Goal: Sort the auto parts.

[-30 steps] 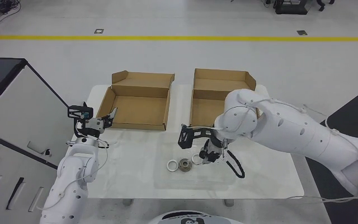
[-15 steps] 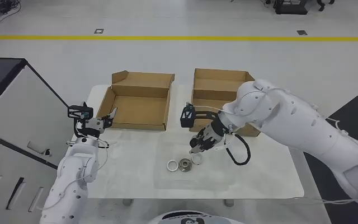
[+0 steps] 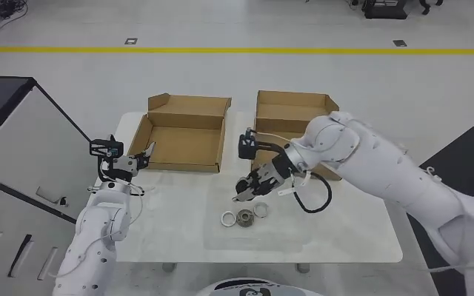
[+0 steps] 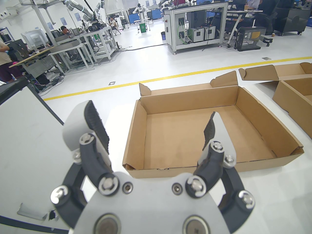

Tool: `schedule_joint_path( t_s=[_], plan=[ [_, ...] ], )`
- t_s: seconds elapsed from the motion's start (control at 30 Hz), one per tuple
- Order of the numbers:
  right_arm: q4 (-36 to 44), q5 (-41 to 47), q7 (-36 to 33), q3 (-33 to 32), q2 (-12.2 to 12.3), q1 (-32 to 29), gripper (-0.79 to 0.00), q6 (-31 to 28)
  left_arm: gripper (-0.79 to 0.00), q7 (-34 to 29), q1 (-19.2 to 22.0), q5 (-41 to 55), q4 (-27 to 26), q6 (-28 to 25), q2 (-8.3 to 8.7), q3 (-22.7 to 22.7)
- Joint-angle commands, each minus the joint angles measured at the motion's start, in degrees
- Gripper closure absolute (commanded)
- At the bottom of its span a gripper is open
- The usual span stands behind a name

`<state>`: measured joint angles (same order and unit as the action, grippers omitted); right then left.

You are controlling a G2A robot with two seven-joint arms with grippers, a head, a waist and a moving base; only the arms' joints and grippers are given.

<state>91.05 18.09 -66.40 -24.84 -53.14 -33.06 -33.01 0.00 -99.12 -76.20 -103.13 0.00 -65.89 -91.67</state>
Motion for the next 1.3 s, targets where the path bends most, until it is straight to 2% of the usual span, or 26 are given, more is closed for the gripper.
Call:
schedule_joint_path(
  t_s=[0.0,0.23,0.4,0.7,0.93,1.27],
  plan=[
    [-0.96,1.56,0.39,-0.06,-0.46,-0.2,0.0,-1.91,-0.785,0.0,0.0,0.0,0.0,0.0,0.0,0.0],
    [-4.56,7.51,2.98,0.06,-2.2,-1.02,0.0,-7.85,-0.785,0.0,0.0,0.0,0.0,0.0,0.0,0.0],
    [-6.14,10.34,5.75,0.84,-2.47,-1.25,0.0,-10.63,-0.785,0.0,0.0,0.0,0.0,0.0,0.0,0.0],
    [-4.1,13.09,12.21,2.44,-0.32,-1.61,0.0,-17.1,-0.785,0.0,0.0,0.0,0.0,0.0,0.0,0.0],
    [-0.47,12.1,20.11,5.03,1.54,-0.67,0.0,-24.99,-0.785,0.0,0.0,0.0,0.0,0.0,0.0,0.0],
    [4.29,15.77,20.11,2.02,1.38,-0.99,0.0,-24.99,-0.785,0.0,0.0,0.0,0.0,0.0,0.0,0.0]
  ],
)
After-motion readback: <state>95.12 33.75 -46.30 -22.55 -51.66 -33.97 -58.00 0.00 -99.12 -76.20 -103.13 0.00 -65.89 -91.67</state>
